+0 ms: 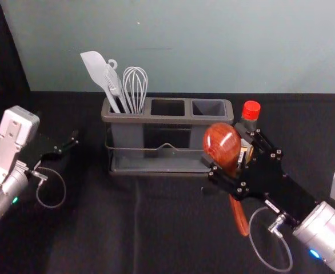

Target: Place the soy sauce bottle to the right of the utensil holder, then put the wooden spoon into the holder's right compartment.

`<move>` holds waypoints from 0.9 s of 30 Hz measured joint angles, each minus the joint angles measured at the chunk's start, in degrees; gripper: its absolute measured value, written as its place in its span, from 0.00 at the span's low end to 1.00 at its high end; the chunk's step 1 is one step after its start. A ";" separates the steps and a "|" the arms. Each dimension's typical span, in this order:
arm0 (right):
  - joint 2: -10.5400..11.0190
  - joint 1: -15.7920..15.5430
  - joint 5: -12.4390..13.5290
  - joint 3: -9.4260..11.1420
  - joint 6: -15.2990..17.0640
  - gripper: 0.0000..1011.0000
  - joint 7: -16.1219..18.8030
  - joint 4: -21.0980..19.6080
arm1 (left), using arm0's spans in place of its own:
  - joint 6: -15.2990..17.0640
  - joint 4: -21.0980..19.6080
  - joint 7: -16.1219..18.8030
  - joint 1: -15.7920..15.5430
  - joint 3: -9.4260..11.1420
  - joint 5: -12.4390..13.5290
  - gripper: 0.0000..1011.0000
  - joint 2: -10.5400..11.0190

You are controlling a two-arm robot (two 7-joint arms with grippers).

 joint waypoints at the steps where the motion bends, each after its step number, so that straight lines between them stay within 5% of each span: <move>1: 0.00 0.00 0.00 0.00 0.01 0.83 0.01 0.00 | 0.00 0.00 0.00 0.00 0.00 0.00 0.99 0.00; 14: 0.14 0.28 -0.02 -0.09 0.19 0.83 0.06 -0.07 | 0.00 0.00 0.00 0.00 0.00 0.00 0.99 0.00; 21: 0.66 4.11 -0.05 -1.23 2.17 0.83 -0.28 -0.10 | 0.00 0.00 0.00 0.00 0.00 0.00 0.99 0.00; 27: 0.87 10.45 0.04 -2.51 4.11 0.83 -0.23 1.27 | 0.00 0.00 0.00 0.00 0.00 0.00 0.99 0.00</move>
